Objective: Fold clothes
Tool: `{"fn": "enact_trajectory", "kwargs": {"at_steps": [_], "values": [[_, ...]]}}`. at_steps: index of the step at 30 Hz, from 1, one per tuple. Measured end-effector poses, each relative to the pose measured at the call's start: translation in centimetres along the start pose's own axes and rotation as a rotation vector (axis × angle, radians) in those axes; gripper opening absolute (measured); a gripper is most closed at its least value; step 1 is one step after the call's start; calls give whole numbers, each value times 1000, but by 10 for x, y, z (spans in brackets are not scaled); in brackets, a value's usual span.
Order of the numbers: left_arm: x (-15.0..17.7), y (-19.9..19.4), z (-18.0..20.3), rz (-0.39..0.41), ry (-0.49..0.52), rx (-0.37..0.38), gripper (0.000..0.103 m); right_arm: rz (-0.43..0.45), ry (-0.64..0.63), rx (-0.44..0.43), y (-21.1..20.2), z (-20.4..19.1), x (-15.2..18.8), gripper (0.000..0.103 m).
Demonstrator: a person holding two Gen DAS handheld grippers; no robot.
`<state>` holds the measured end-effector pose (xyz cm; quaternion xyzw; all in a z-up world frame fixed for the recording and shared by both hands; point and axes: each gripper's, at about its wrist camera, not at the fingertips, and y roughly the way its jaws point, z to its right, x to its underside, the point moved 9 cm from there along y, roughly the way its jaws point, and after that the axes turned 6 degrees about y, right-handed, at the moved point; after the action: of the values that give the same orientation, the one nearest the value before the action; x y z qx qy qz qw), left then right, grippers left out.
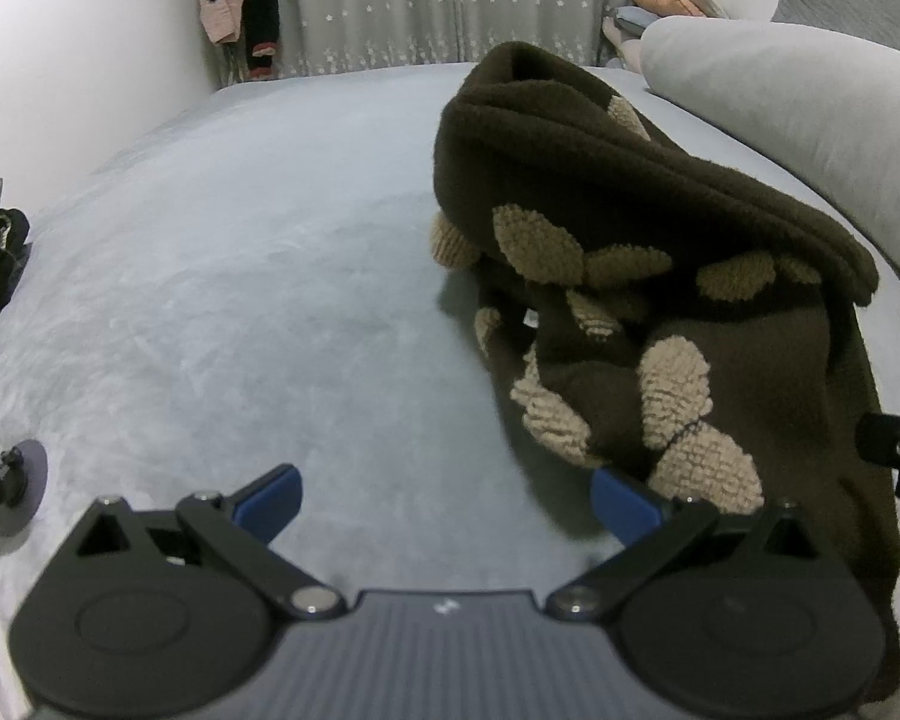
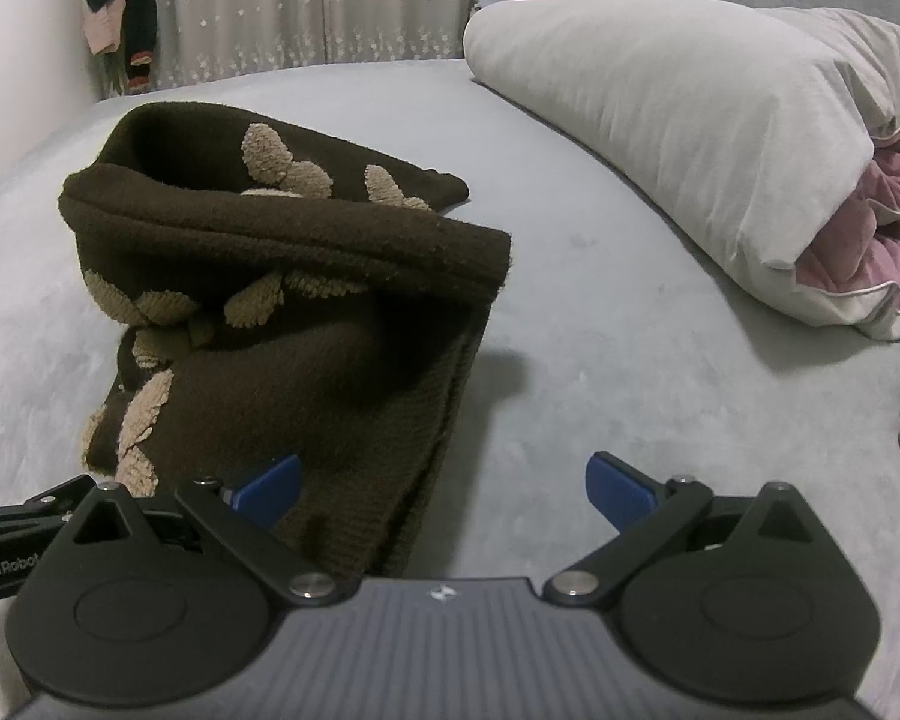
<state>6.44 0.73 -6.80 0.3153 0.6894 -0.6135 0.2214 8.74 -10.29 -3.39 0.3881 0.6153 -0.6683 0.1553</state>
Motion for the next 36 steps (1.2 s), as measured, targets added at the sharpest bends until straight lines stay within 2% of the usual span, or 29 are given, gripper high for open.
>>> {"fn": "enact_trajectory", "kwargs": {"at_steps": [36], "values": [[2, 2, -2, -10, -4, -2, 103, -22, -10, -9, 3, -1, 5, 103]]}}
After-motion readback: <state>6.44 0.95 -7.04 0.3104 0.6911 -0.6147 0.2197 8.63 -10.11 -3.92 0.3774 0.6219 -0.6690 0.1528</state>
